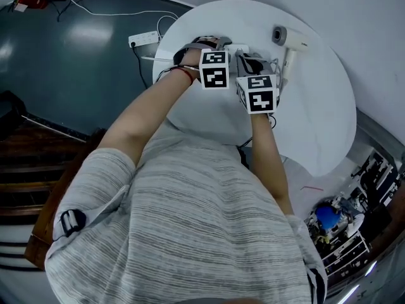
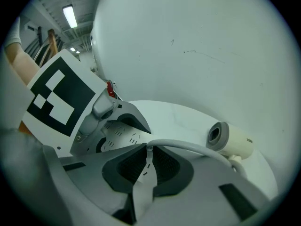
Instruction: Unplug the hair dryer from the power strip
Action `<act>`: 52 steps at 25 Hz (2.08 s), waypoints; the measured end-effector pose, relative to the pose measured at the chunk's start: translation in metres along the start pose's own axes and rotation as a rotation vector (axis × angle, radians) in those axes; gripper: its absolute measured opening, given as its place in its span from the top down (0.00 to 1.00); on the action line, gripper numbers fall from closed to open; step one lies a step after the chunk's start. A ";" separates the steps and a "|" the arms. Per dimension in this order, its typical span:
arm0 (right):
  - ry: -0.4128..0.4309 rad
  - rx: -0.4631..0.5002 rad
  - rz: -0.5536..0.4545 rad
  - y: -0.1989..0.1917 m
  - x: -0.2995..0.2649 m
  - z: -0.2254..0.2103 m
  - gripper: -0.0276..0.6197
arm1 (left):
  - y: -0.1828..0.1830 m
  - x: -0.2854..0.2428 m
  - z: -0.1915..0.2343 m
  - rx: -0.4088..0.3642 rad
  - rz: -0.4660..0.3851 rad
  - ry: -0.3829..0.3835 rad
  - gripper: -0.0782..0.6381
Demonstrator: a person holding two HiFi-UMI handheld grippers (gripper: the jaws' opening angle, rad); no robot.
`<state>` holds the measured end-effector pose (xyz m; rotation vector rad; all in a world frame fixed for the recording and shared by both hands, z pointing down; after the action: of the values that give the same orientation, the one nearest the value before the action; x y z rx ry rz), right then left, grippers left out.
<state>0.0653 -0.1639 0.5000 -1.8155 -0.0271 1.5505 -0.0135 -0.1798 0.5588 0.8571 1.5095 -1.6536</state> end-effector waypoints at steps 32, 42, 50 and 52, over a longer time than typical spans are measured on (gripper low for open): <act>-0.009 -0.111 -0.165 0.016 0.044 -0.007 0.87 | -0.001 -0.002 0.000 -0.001 0.005 -0.002 0.22; 0.041 -0.383 -0.294 0.002 0.076 -0.029 0.87 | -0.002 0.000 0.000 -0.003 0.006 0.008 0.21; 0.075 -0.406 -0.337 -0.018 0.099 -0.022 0.87 | -0.003 0.011 -0.010 -0.087 -0.069 0.130 0.21; 0.092 -0.395 -0.337 -0.024 0.101 -0.018 0.87 | -0.006 0.018 -0.011 -0.089 -0.108 0.171 0.21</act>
<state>0.1179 -0.1092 0.4276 -2.0524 -0.6020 1.2822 -0.0278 -0.1699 0.5450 0.9017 1.7603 -1.6095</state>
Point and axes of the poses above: the fingertips, and each gripper's own axes: x backward along the fingers, z to its left, y out of its top, the point moved 9 cm from there along x, backward along the fingers, and after that the axes turned 2 degrees about -y, right-handed, at the moved point
